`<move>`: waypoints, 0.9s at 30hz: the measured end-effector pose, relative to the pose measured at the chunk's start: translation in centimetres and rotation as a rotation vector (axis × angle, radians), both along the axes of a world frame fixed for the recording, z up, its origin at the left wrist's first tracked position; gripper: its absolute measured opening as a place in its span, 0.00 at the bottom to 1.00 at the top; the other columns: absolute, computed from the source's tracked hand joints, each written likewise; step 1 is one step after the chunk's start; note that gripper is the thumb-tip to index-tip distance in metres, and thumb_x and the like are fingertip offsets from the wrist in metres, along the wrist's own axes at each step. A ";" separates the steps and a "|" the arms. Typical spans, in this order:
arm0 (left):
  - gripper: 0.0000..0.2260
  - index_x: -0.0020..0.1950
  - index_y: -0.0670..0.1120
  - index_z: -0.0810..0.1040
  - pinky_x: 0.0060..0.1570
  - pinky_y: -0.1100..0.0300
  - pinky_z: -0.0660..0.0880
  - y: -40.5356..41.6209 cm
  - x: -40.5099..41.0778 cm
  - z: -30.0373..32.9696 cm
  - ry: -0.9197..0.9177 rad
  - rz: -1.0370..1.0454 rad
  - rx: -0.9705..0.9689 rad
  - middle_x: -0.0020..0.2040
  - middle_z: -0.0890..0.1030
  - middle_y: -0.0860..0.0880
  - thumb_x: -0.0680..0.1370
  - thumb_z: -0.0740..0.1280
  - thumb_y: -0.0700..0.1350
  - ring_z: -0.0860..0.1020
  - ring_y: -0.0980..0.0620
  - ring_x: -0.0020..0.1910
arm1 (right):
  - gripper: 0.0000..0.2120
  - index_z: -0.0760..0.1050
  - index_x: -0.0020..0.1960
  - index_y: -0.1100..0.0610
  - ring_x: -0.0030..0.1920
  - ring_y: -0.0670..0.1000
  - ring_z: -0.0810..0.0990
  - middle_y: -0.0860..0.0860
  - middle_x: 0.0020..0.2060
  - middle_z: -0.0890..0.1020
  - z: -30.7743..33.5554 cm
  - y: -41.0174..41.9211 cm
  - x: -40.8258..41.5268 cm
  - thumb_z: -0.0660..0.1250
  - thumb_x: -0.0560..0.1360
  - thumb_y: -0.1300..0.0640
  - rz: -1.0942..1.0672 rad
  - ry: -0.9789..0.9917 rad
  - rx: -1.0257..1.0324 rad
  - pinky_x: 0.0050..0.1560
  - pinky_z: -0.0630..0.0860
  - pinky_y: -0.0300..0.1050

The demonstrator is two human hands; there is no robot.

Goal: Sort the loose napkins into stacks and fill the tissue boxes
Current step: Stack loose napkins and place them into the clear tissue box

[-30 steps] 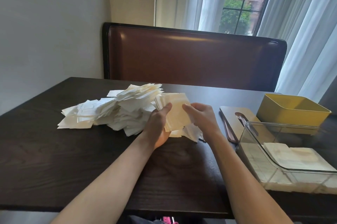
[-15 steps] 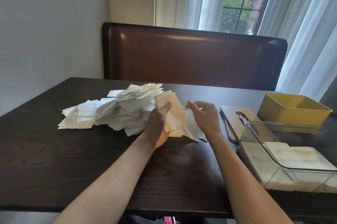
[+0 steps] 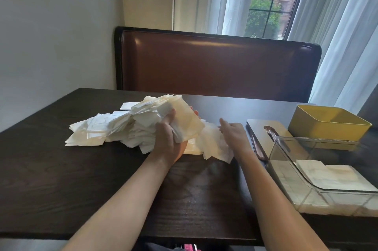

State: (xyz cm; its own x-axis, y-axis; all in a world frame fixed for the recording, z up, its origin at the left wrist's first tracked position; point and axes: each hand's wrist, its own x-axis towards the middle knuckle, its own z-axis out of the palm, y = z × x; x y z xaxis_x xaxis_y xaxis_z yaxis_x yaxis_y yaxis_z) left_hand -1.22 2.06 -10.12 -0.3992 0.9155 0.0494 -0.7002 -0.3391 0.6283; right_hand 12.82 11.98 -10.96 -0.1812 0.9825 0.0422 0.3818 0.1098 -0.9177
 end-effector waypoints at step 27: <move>0.19 0.53 0.44 0.87 0.70 0.43 0.68 -0.6 0.2 0.0 0.218 -0.221 -0.024 0.62 0.82 0.40 0.79 0.56 0.47 0.77 0.40 0.66 | 0.07 0.82 0.48 0.52 0.46 0.51 0.81 0.51 0.45 0.81 2.0 -1.0 0.6 0.71 0.75 0.63 -0.055 0.744 0.157 0.44 0.82 0.44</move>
State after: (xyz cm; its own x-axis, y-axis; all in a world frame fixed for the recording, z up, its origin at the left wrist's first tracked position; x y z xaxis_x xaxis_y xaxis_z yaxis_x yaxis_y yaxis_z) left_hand -1.04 1.46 -10.07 -0.1724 0.9809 0.0897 -0.6032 -0.1771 0.7777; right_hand 13.42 11.01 -9.00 -0.0014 0.9616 0.2745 -0.3229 0.2594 -0.9102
